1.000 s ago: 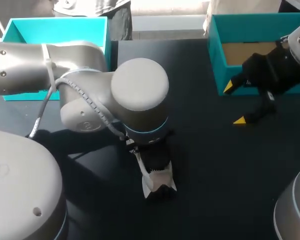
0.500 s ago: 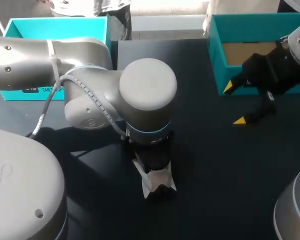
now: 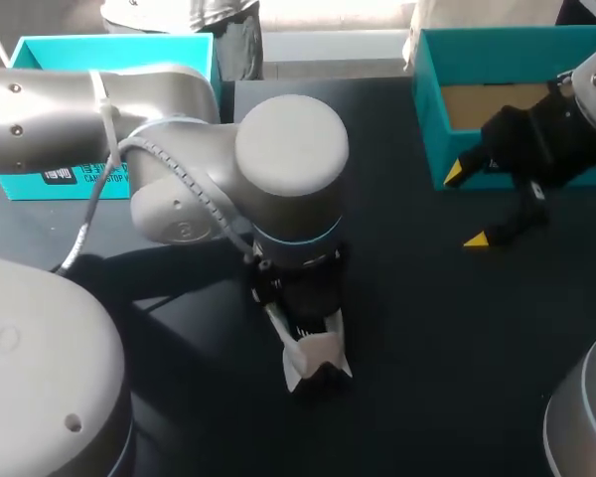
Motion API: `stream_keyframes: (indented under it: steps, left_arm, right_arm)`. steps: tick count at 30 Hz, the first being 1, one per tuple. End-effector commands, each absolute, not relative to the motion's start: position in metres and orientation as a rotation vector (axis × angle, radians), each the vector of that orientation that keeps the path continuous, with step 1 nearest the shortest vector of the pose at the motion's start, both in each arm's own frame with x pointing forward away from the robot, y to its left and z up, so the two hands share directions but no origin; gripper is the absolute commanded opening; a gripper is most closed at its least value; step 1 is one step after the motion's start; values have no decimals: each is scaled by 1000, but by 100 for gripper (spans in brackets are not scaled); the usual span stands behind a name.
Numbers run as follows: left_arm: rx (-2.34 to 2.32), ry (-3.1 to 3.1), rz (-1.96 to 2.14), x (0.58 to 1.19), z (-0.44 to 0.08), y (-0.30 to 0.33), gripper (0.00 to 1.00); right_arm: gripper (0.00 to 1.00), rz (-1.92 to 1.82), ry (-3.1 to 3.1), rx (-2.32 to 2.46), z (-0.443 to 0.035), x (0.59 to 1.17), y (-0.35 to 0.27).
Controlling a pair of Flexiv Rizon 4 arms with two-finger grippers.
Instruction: Take the shoe out of the shoebox, open the shoe tongue, remove and reinsert the insole, then place the shoe into the shoebox
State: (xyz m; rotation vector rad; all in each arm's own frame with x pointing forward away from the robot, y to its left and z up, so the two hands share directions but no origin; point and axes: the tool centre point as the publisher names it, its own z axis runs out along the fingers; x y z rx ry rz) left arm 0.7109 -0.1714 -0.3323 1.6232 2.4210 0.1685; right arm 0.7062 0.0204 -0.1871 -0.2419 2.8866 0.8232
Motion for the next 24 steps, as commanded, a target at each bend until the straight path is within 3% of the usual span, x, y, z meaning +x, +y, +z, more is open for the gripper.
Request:
stream_keyframes:
  steps: [1,21,24]
  left_arm:
    - [1633,2422,110,717,-318,-167,100]
    - [1627,2400,82,746,-298,-156,100]
    - [1659,2387,92,748,-301,-159,67]
  right_arm:
    - [100,821,2890,-243,-188,707,21]
    - [100,821,2890,-243,-188,707,21]
    - [100,821,2890,-243,-188,707,21]
